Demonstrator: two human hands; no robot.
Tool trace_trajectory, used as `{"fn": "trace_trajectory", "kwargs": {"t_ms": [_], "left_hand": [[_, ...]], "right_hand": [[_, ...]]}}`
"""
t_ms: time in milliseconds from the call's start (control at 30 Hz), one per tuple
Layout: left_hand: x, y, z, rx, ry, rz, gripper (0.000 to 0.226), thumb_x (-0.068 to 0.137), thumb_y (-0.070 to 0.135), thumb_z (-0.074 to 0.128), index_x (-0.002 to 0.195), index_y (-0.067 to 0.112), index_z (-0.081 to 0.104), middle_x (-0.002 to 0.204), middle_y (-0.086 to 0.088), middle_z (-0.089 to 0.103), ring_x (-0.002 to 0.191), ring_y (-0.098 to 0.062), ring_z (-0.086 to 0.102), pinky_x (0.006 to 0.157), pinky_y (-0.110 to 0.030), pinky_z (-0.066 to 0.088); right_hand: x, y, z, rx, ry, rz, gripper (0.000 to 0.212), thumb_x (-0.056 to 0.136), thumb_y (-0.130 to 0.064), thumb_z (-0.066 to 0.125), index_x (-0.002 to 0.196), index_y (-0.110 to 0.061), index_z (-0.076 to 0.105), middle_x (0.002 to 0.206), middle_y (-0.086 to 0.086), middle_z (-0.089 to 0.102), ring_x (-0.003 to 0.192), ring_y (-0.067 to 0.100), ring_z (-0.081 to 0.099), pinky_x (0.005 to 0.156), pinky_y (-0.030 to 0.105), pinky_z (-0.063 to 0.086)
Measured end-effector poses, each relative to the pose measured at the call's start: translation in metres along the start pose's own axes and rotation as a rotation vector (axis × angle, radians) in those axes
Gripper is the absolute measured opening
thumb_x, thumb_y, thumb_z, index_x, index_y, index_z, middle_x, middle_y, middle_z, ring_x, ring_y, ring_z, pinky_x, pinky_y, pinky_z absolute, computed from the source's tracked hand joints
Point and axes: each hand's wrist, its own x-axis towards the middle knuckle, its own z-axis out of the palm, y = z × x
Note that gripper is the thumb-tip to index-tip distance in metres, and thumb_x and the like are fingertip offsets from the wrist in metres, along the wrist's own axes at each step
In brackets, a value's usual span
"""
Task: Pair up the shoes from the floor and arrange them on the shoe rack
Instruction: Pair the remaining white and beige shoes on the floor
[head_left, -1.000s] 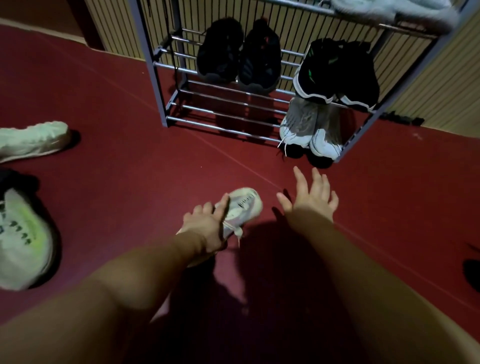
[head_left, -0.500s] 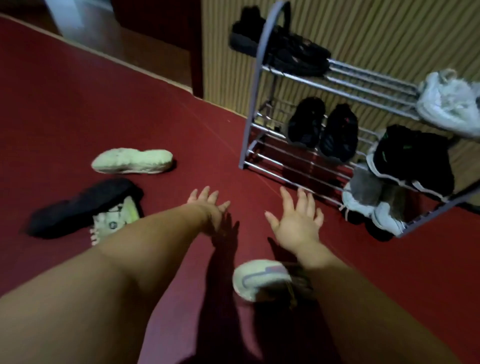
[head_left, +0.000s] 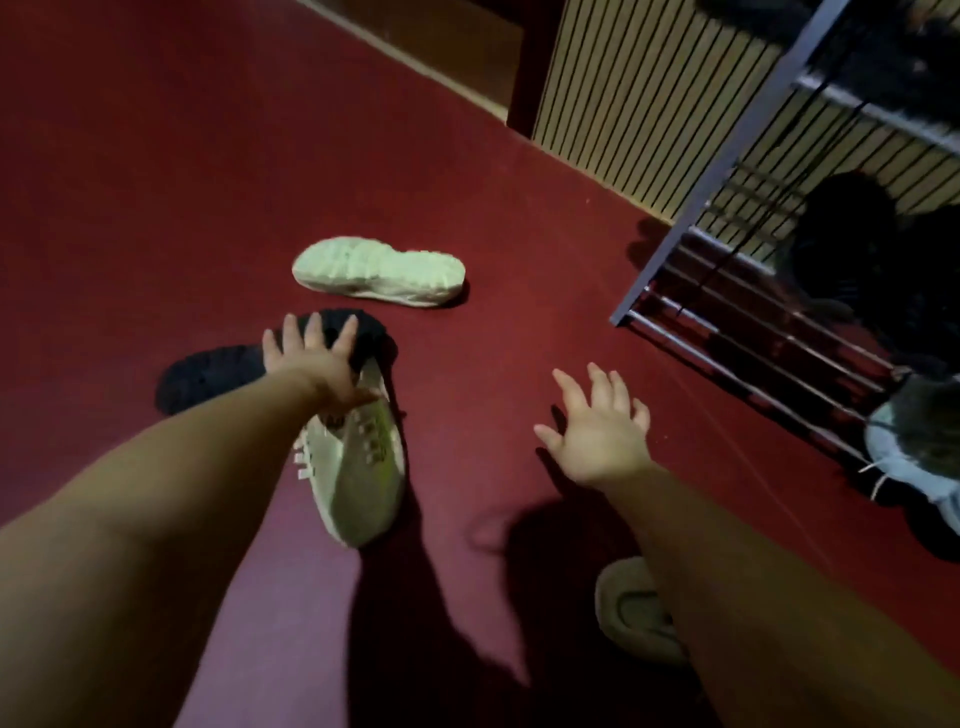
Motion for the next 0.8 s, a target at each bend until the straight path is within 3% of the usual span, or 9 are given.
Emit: {"fn": "trace_trajectory", "kwargs": {"t_ms": [233,300,400,467,633,800], "left_hand": [[0.051,-0.034,0.014,-0.017,0.058,0.031,0.110,0.073,0.069,0.060,0.150,0.033,-0.009,0.156,-0.016,0.010,0.145,-0.032,0.006,0.117,-0.047,0.000],[0.056,-0.036,0.012,-0.036,0.068,0.072,0.109,0.073,0.066,0.064,0.151,0.033,-0.006,0.152,-0.018,0.016,0.140,-0.034,0.018,0.117,-0.045,0.010],[0.055,-0.039,0.010,-0.092,0.052,0.076,0.111,0.071,0.063,0.068,0.150,0.036,-0.005,0.149,-0.015,0.019,0.132,-0.037,0.029,0.105,-0.043,0.034],[0.052,-0.040,0.007,-0.104,0.040,0.067,0.114,0.070,0.065,0.068,0.150,0.037,-0.008,0.149,-0.014,0.020,0.132,-0.036,0.030,0.102,-0.043,0.037],[0.045,-0.037,-0.010,-0.226,0.003,0.030,0.114,0.069,0.074,0.060,0.147,0.039,-0.017,0.153,-0.015,0.018,0.138,-0.036,0.027,0.109,-0.043,0.027],[0.055,-0.011,-0.019,-0.152,0.090,0.047,0.099,0.081,0.071,0.048,0.149,0.034,-0.014,0.159,-0.014,-0.004,0.146,-0.031,-0.004,0.118,-0.045,0.006]], "right_hand": [[0.011,-0.011,0.061,0.042,-0.181,0.009,0.069,0.093,-0.051,0.043,0.150,-0.034,0.007,0.159,0.006,-0.006,0.146,0.028,-0.006,0.115,0.050,0.006],[0.016,-0.009,0.065,0.029,-0.222,0.023,0.068,0.094,-0.052,0.040,0.150,-0.033,0.005,0.159,0.007,-0.007,0.146,0.029,-0.007,0.115,0.051,0.006],[0.024,-0.013,0.062,0.035,-0.241,0.052,0.068,0.095,-0.052,0.040,0.150,-0.034,0.006,0.159,0.007,-0.007,0.146,0.029,-0.006,0.115,0.049,0.006],[0.027,-0.019,0.057,0.052,-0.217,0.042,0.067,0.094,-0.051,0.042,0.150,-0.035,0.009,0.159,0.006,-0.006,0.146,0.028,-0.005,0.115,0.049,0.007],[0.031,-0.036,0.043,-0.009,-0.117,-0.030,0.067,0.092,-0.054,0.042,0.149,-0.036,0.012,0.159,0.003,-0.002,0.146,0.024,0.000,0.115,0.045,0.009],[0.057,-0.043,0.031,-0.017,-0.176,-0.029,0.072,0.093,-0.056,0.041,0.149,-0.040,0.000,0.159,0.001,-0.014,0.146,0.028,-0.012,0.116,0.049,0.003]]}}
